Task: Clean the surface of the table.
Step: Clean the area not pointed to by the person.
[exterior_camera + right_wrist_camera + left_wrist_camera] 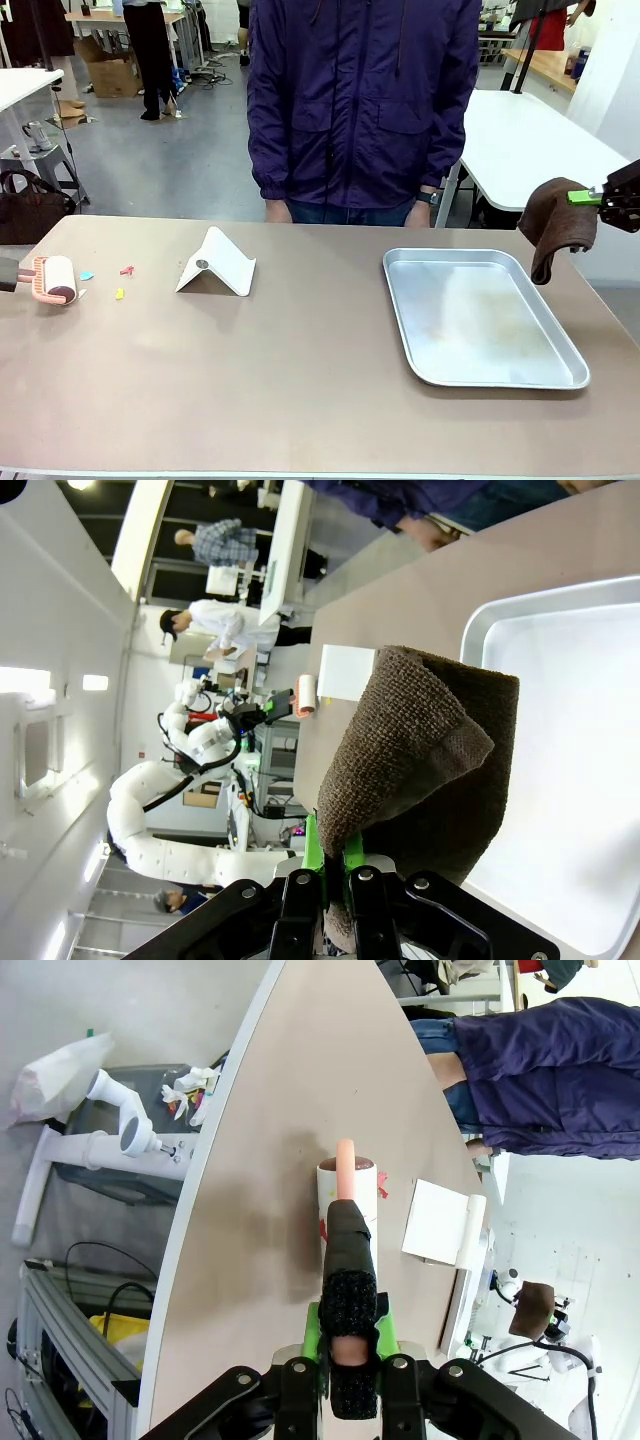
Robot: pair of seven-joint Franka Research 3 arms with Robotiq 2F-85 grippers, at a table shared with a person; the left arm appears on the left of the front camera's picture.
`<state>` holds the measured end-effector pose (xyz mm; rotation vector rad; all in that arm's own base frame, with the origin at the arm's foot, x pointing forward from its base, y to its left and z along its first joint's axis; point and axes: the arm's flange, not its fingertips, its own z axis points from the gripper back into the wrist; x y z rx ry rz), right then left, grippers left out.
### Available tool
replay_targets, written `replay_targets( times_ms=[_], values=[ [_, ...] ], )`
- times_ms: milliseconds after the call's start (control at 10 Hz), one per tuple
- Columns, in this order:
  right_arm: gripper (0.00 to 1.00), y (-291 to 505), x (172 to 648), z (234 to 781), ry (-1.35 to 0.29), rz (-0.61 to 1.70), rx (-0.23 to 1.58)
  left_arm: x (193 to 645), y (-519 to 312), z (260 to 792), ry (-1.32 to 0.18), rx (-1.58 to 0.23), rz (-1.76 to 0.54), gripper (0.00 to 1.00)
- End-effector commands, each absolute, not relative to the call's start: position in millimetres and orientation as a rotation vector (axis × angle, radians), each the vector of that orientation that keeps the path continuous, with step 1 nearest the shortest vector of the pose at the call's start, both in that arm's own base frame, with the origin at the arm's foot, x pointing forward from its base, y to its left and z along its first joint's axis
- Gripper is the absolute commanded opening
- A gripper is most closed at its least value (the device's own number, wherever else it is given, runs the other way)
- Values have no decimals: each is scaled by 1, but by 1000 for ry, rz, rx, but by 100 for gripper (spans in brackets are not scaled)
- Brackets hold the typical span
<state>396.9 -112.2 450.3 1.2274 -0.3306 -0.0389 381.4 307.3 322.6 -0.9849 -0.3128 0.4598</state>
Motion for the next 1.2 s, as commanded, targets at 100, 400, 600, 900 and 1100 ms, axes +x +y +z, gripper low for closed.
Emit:
replay_targets(
  times_ms=[100, 400, 600, 900, 1100],
  values=[
    [8, -110, 393, 453, -338, -44, 1222, 386, 294, 305, -322, -911, 436, 3],
    [8, -110, 393, 453, -338, -44, 1222, 389, 291, 301, -302, -914, 435, 3],
    [8, -110, 393, 453, -338, -44, 1222, 392, 286, 296, -285, -916, 431, 3],
    [8, -110, 393, 453, -338, -44, 1222, 405, 269, 295, -288, -958, 418, 3],
    [8, -110, 393, 453, -338, -44, 1222, 421, 252, 294, -290, -976, 419, 3]
  ],
)
